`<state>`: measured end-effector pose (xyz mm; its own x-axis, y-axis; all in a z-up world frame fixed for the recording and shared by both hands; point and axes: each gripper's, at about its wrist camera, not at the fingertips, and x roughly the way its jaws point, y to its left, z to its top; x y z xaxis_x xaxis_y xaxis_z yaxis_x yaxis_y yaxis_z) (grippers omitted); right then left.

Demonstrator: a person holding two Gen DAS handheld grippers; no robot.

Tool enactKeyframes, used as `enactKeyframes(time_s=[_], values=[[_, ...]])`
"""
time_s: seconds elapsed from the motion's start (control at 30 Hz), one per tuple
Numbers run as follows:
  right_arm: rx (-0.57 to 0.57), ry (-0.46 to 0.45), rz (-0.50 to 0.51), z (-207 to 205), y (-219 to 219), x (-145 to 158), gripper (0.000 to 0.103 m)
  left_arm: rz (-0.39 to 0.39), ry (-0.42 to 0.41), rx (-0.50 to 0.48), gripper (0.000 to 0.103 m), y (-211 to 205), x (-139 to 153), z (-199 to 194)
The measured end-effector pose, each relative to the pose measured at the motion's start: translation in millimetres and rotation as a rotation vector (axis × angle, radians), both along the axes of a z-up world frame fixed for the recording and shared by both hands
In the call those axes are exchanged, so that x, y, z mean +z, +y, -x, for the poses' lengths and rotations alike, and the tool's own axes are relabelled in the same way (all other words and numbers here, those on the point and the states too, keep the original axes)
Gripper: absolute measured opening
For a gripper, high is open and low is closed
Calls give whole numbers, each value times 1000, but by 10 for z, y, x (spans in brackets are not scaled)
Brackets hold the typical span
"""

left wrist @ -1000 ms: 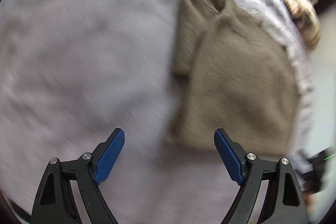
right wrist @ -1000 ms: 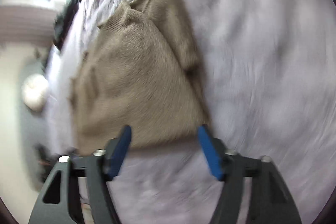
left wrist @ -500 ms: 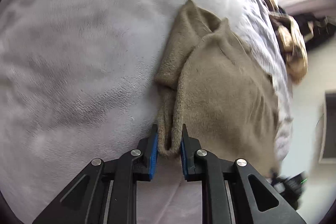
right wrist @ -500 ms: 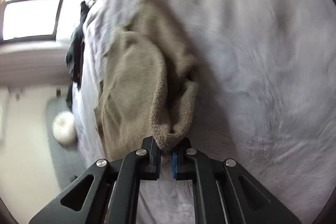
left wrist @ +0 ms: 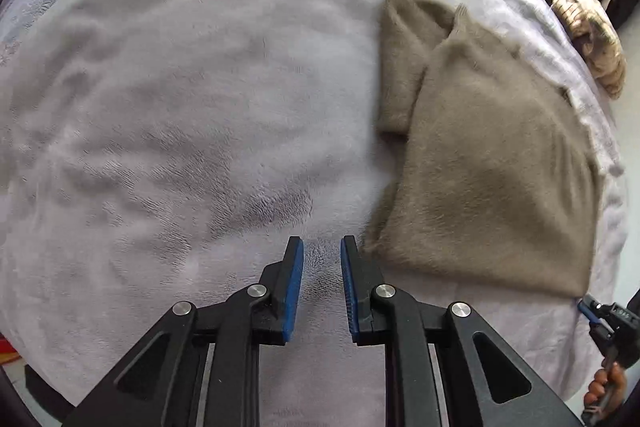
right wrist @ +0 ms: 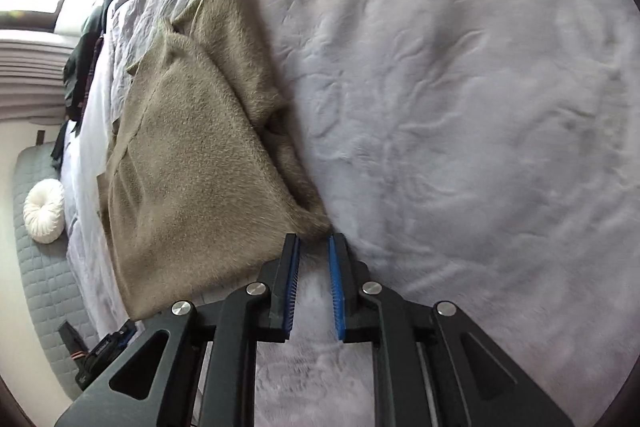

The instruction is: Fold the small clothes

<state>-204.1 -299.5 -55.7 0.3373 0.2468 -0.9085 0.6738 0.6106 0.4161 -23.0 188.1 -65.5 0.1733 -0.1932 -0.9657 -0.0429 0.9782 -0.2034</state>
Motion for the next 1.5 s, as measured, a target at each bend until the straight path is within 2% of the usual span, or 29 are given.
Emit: enactKeyframes(time_s=[0.07,0.13,0.27,0.43,0.57,0.7,0.8,0.9,1.13,1.23,1.5], values=[[4,-32,28,155,-95,165,18,37,-30,-6,21,-7,123,-49],[33,-88,52,132,-62,333,18,50,-64,-46,21,-159,216,-174],[147,-131,102,-259,116,475,18,84,-103,-123,21,-553,240,-547],[214,-124,85,-761,247,299,18,75,-101,-146,21,-896,113,-962],[239,-114,96,-1014,269,181,18,20,-106,-169,21,-1001,5,-1201],[259,-78,108,-1195,230,-9,18,-38,-77,-161,21,-997,-215,-1366],[256,-68,89,-1226,159,-120,13,-2,-61,-149,21,-920,-313,-1390],[258,-73,97,-1188,84,-130,6,-15,-68,-166,21,-914,-287,-1370],[186,-55,98,-1022,-65,-24,7,-92,-77,-211,21,-933,-152,-1229],[197,-46,114,-996,-30,51,11,-90,-73,-211,21,-920,-94,-1166],[195,-56,98,-902,58,177,11,-109,-81,-279,21,-1047,78,-920]])
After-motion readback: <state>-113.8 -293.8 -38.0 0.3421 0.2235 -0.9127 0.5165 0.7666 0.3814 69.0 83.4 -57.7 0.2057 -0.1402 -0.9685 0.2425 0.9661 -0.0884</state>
